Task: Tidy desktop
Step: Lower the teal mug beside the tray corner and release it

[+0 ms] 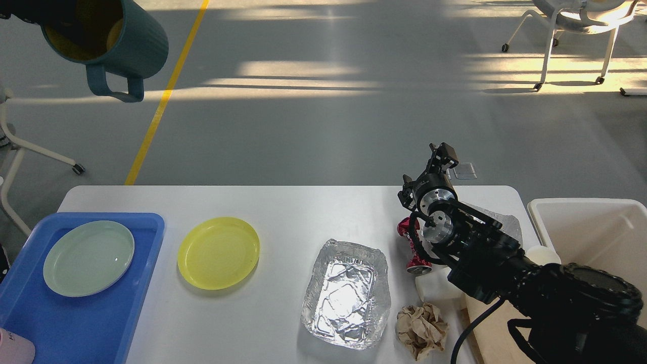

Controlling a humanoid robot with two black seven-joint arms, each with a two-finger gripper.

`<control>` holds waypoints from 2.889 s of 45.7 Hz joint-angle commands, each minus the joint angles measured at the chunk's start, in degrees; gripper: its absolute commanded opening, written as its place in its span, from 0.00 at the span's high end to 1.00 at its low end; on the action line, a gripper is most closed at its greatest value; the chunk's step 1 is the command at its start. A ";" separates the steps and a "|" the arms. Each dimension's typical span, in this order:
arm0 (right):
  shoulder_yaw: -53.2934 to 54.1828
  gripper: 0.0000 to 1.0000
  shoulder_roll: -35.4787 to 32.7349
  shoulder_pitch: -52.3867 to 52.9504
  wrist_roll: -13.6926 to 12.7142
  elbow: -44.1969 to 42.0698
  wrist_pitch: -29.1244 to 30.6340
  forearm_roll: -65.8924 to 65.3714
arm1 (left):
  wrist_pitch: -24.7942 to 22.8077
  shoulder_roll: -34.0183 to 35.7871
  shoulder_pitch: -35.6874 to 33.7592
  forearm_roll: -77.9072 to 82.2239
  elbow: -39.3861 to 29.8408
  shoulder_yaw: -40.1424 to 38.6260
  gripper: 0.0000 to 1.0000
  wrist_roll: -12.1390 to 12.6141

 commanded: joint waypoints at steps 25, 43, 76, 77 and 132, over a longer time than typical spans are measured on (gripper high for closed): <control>0.00 0.00 0.01 0.00 0.00 -0.02 0.00 -0.02 | 0.01 1.96 42.01 0.32 0.21 6.95 1.00 -0.13; 0.00 0.00 0.01 0.00 0.00 0.07 0.00 0.07 | 20.46 2.49 57.22 0.41 0.30 6.34 1.00 -0.22; 0.00 0.00 -0.08 0.00 0.00 0.07 0.00 -0.02 | 33.83 2.84 68.21 1.11 1.70 3.53 0.99 0.57; 0.00 0.00 0.01 0.00 0.00 -0.02 0.00 0.07 | 33.74 2.93 68.39 1.11 1.70 3.53 0.99 0.57; 0.00 0.00 0.01 0.00 0.00 -0.02 0.00 -0.02 | 5.28 13.38 49.07 1.11 1.00 4.76 0.44 0.39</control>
